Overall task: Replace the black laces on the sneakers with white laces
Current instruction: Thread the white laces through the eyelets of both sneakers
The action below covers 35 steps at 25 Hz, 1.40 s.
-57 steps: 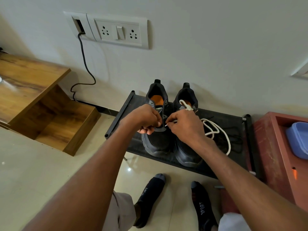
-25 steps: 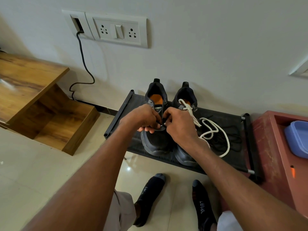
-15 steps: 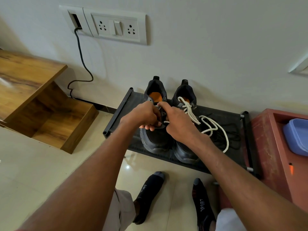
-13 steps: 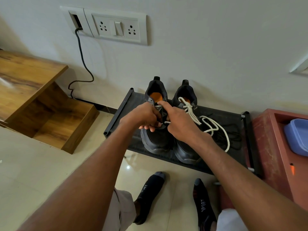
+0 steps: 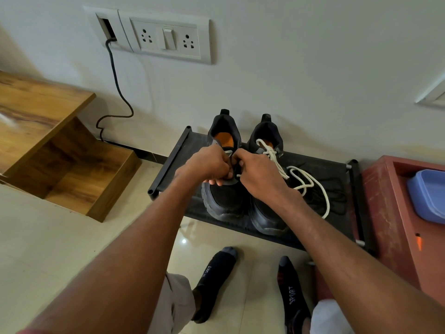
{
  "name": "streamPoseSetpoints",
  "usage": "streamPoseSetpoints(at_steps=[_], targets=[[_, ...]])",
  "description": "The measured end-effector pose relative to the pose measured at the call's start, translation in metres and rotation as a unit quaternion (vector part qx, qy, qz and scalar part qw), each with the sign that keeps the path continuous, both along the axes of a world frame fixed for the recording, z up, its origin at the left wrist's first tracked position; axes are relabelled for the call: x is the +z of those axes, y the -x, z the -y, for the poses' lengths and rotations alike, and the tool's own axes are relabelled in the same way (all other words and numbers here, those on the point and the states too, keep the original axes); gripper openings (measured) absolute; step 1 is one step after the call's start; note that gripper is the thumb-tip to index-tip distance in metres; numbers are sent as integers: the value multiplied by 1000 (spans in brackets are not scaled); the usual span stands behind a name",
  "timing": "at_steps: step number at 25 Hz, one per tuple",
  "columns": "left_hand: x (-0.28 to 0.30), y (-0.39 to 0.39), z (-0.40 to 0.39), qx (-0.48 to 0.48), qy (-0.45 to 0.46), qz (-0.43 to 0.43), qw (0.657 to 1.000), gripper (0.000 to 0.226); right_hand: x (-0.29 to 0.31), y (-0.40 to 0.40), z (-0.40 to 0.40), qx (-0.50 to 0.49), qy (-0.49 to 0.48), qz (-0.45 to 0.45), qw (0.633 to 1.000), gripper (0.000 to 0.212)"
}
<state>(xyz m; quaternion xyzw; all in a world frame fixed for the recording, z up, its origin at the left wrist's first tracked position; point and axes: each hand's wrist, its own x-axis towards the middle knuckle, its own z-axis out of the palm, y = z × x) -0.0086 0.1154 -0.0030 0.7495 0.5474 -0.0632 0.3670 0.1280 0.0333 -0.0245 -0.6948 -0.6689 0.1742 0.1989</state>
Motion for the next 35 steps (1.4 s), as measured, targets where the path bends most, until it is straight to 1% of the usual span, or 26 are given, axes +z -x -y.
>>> streamPoseSetpoints(at_steps=[3,5,7,8,10,12,16,17,19,21,23,24,25,26,27,29,30,31,32,34,35], targets=[[1,1,1,-20,28,15,999,7,-1,-1,-1,-14,-1,-19,1000,34],[1,3,1,-18,20,22,999,11,-2,-2,-2,-19,-3,-26,999,26],[0,2,2,7,5,38,999,14,-4,0,-2,-30,-19,-23,999,15],[0,2,2,19,2,45,999,15,-4,1,-2,-36,-30,-23,999,14],[1,1,3,42,0,54,998,15,-5,4,-1,-46,-47,-26,997,15],[-1,0,3,48,-7,54,997,13,-5,5,-2,-51,-44,-34,997,16],[5,8,0,42,-61,35,997,15,-3,0,-3,-78,-14,-44,996,18],[12,16,-3,52,-69,50,995,15,-3,-1,-3,-78,-7,-48,996,20],[26,36,-8,96,-80,116,985,15,-3,-3,-5,-68,3,-55,996,22],[36,48,-8,118,-75,175,974,15,-2,-3,-7,-57,7,-38,998,21],[40,47,-3,98,-63,177,977,15,3,-1,-8,-43,-10,-9,999,19],[39,43,-1,89,-61,169,980,14,6,2,-8,-33,-31,-12,999,22],[38,39,-2,88,-66,166,980,14,9,5,-8,-25,-54,-37,998,27],[37,35,-4,95,-76,171,978,13,11,9,-8,-24,-65,-84,994,31],[36,32,-6,107,-86,181,974,12,14,12,-9,-31,-56,-150,987,31],[35,29,-9,116,-94,197,969,9,19,16,-11,-66,-7,-304,950,20],[35,27,-9,105,-94,195,971,8,19,15,-11,-89,10,-353,931,14],[33,26,-8,87,-95,187,974,9,17,13,-11,-109,18,-372,922,10],[31,26,-5,64,-98,175,978,15,15,10,-10,-124,21,-367,922,10],[24,28,-5,0,-115,120,986,39,9,5,-10,-125,16,-297,947,11],[19,30,-4,-46,-122,67,989,48,6,3,-9,-112,10,-247,962,9]])
